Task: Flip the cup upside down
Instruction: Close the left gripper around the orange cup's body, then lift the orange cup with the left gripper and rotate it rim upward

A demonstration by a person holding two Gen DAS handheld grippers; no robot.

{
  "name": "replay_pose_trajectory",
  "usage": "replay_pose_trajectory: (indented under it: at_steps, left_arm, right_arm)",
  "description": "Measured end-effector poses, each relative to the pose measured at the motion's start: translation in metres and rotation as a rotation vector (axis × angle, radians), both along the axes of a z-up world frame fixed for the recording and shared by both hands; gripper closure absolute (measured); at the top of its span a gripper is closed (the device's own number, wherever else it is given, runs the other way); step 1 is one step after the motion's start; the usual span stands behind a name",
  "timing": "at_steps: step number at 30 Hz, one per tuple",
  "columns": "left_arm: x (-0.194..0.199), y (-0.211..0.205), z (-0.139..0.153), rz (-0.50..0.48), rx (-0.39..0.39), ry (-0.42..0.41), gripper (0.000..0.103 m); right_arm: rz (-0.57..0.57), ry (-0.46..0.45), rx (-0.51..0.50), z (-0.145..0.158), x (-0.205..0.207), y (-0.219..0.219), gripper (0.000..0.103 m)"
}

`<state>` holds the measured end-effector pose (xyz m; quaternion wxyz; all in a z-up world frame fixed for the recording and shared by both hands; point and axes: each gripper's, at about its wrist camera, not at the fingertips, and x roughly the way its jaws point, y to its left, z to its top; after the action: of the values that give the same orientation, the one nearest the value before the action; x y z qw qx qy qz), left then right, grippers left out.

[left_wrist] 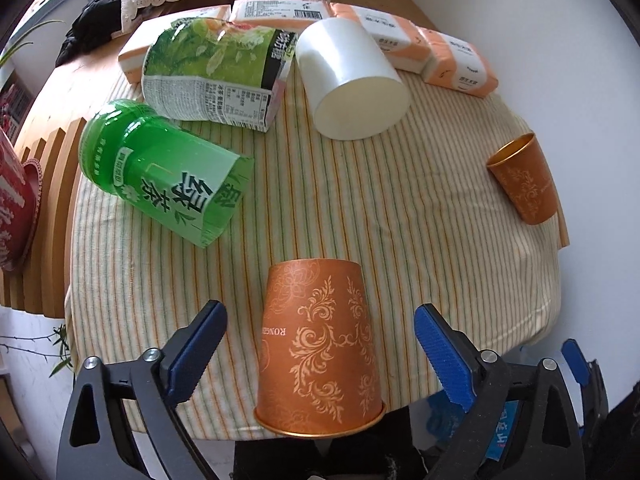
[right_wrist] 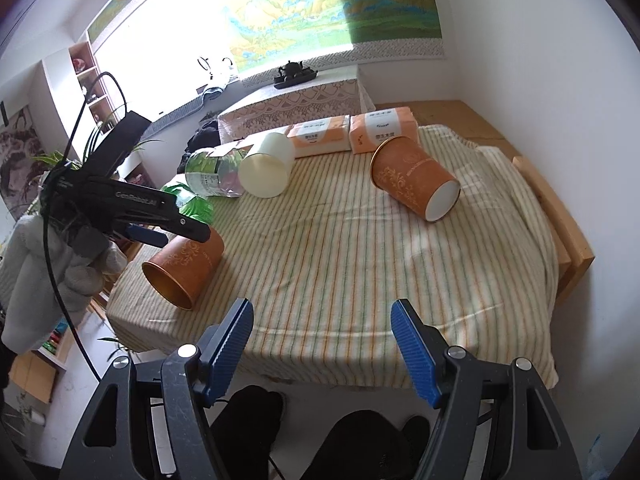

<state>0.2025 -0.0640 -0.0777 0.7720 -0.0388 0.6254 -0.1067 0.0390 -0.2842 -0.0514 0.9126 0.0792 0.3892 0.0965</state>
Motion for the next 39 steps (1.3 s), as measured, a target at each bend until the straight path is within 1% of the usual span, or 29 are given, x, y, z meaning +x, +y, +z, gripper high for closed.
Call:
replay_pose_trajectory:
  at_steps: [2, 7, 12, 13, 14, 16, 22, 24, 26, 33, 39]
  left_arm:
    - [0.002, -0.005, -0.003, -0.004, 0.01, 0.007, 0.015]
    - [0.007, -0.013, -0.005, -0.009, 0.025, 0.0, 0.015]
    - [0.01, -0.016, -0.003, -0.015, 0.029, -0.002, 0.015]
    - [0.011, -0.017, -0.004, -0.016, 0.031, 0.0, 0.018]
    - [0.01, -0.016, -0.004, -0.018, 0.033, 0.002, 0.025]
    - [0.011, -0.016, -0.006, -0.028, 0.039, 0.018, 0.03]
    - [0.018, -0.025, -0.015, -0.048, 0.063, 0.03, 0.031]
    - [0.02, -0.027, -0.017, -0.052, 0.065, 0.031, 0.034]
    - [0.021, -0.029, -0.019, -0.055, 0.069, 0.032, 0.041]
    - [0.022, -0.033, -0.021, -0.063, 0.057, 0.025, 0.041]
    - [0.013, -0.036, -0.013, -0.078, 0.042, -0.003, 0.041]
  right_arm:
    - [-0.009, -0.017, -0.024, 0.002, -0.003, 0.001, 0.035]
    - [-0.022, -0.038, -0.067, 0.002, -0.007, 0.002, 0.035]
    - [-0.024, -0.042, -0.074, 0.001, -0.009, 0.0, 0.035]
    - [-0.025, -0.042, -0.072, 0.001, -0.009, 0.0, 0.035]
    - [-0.027, -0.043, -0.068, 0.001, -0.01, -0.001, 0.035]
    - [-0.03, -0.044, -0.064, 0.002, -0.01, -0.003, 0.035]
    - [-0.036, -0.043, -0.051, 0.001, -0.011, -0.006, 0.035]
    - [-0.036, -0.042, -0.049, 0.001, -0.011, -0.007, 0.035]
    - [-0.038, -0.039, -0.048, 0.0, -0.011, -0.007, 0.035]
    - [-0.042, -0.03, -0.045, -0.003, -0.012, -0.009, 0.035]
    - [-0.039, -0.029, -0.048, -0.004, -0.012, -0.009, 0.035]
